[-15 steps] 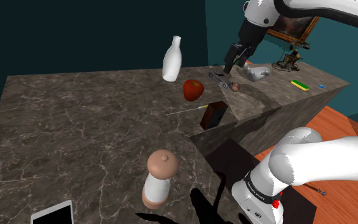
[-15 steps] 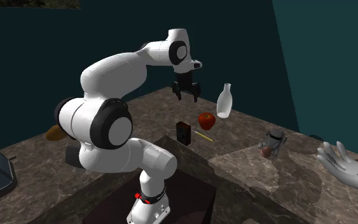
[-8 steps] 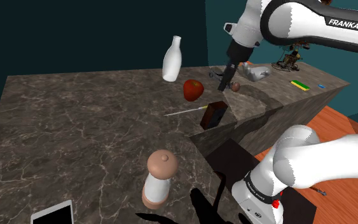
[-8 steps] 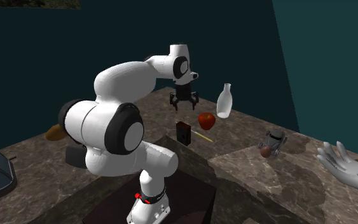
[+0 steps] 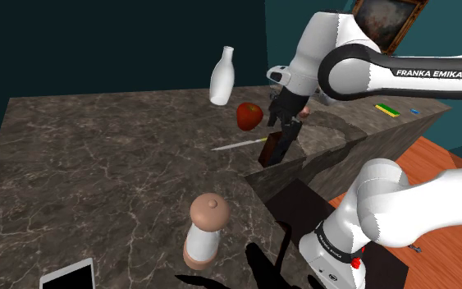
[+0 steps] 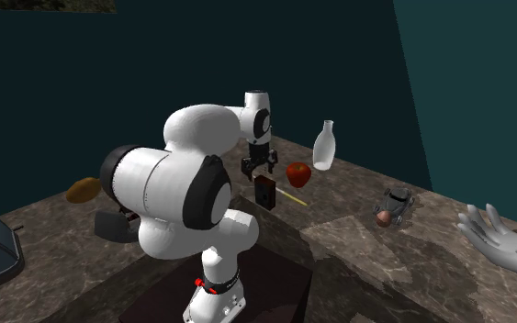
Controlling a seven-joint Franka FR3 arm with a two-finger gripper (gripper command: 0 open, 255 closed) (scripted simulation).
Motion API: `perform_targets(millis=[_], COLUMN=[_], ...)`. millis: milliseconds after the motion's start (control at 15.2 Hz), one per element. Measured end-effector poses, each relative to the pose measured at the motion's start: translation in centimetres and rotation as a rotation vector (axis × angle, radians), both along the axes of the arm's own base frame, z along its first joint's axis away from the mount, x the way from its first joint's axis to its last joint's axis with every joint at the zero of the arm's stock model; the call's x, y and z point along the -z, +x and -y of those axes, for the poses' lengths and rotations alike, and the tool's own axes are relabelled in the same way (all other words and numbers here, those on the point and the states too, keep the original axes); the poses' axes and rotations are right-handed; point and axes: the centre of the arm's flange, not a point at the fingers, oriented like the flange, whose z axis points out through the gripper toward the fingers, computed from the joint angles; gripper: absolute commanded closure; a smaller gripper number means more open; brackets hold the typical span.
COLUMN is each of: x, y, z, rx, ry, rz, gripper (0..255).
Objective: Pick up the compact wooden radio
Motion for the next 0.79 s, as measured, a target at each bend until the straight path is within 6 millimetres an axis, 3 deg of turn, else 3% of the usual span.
perform_targets(millis=[396, 462, 792], x=[3.2, 3.4, 3.5], y=[-0.1, -0.1, 0.0], z=[0.0, 0.0, 0.0], rx=[-0.022, -0.022, -0.022], ry=[0.0, 0.0, 0.002], rz=[-0.002, -0.002, 0.0], gripper=[0, 255, 255])
